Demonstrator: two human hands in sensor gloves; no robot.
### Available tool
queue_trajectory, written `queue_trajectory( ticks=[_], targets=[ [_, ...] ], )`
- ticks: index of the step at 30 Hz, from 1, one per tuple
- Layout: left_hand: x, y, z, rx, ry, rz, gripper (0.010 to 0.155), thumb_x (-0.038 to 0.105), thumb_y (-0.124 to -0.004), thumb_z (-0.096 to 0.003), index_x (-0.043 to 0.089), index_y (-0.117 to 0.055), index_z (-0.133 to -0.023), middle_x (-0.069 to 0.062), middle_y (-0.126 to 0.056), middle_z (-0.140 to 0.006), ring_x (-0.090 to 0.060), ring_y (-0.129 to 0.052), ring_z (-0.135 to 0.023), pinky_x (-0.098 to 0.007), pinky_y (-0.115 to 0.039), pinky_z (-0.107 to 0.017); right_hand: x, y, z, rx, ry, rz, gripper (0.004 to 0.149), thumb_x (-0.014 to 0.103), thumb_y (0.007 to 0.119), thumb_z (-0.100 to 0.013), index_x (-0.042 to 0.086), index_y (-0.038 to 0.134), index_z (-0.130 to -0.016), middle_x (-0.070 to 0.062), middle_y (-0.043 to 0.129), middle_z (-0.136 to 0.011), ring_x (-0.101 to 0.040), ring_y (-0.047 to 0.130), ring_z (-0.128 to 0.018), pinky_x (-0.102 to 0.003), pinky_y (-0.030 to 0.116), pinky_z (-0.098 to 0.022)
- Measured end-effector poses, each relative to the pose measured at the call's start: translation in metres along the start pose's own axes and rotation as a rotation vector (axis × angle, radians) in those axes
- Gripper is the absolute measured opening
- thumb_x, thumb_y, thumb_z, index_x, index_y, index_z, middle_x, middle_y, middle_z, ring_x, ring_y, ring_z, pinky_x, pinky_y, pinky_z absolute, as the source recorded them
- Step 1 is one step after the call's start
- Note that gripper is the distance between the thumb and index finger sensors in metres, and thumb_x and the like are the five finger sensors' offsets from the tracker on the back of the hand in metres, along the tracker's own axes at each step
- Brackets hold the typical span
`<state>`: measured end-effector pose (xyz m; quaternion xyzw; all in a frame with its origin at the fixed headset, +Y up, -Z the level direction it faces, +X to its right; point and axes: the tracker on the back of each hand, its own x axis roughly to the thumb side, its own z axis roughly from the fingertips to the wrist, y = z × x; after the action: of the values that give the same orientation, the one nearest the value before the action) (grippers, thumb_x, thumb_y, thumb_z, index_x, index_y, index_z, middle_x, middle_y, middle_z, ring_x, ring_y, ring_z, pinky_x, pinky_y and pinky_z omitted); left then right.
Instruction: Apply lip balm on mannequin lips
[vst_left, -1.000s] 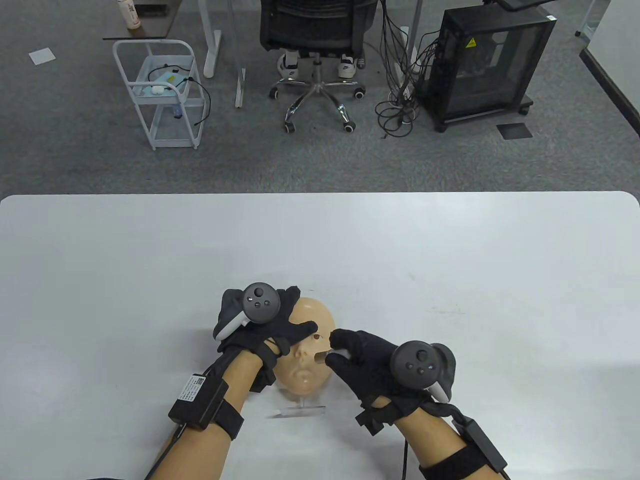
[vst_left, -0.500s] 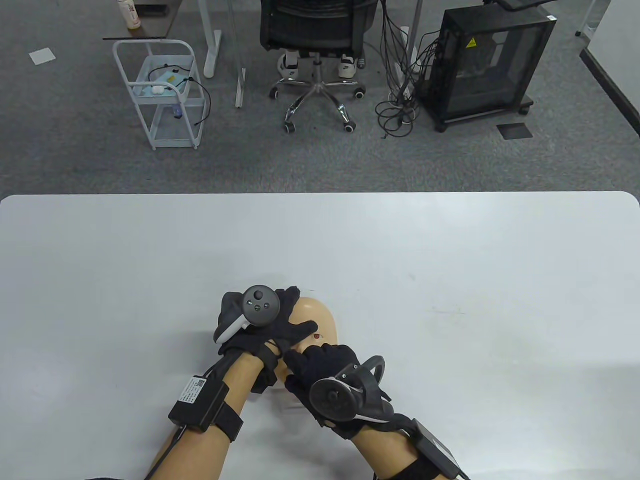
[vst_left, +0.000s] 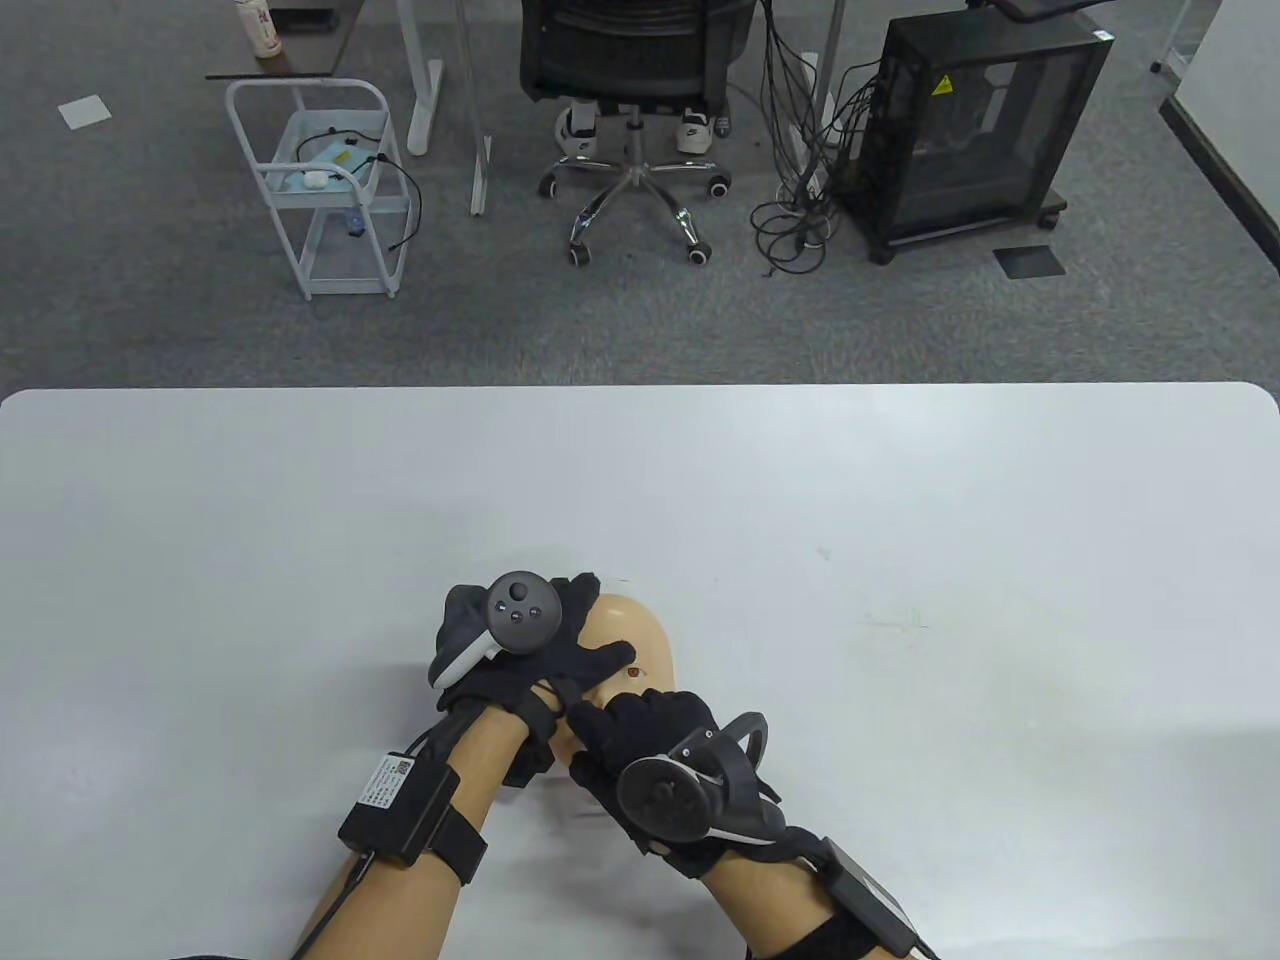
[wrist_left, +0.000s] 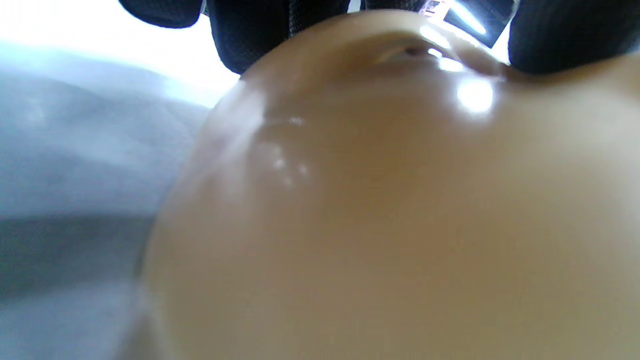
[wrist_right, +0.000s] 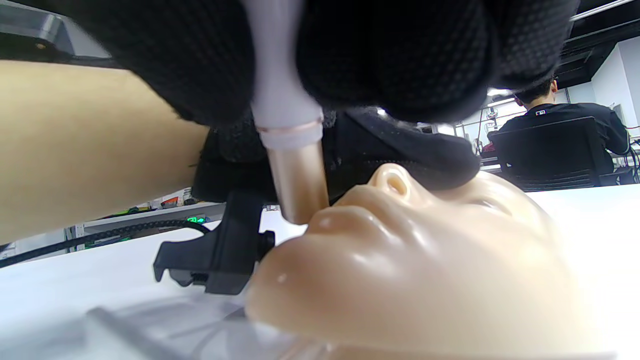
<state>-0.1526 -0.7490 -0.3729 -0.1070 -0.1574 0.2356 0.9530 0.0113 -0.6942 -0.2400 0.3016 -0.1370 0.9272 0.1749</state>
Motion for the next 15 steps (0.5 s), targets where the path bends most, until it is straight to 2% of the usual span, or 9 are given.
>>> queue_trajectory(
  ticks=[15],
  targets=[
    [0.0,0.0,0.001,-0.002,0.0,-0.001,0.09,0.073,-0.084,-0.0526,0.019,-0.046,-0.113,-0.022,-0.052,-0.116,-0.055,-0.07,-0.098,-0.07,-0.057,-0.066,-0.011,-0.009,0.005,-0.02,0.05,-0.022,0.054,0.047,0.096,-0.046,0.02,0.08,-0.091,-0.008,0.098,-0.065,-0.027,0.1,-0.044,-0.053,0.081,-0.052]
  ],
)
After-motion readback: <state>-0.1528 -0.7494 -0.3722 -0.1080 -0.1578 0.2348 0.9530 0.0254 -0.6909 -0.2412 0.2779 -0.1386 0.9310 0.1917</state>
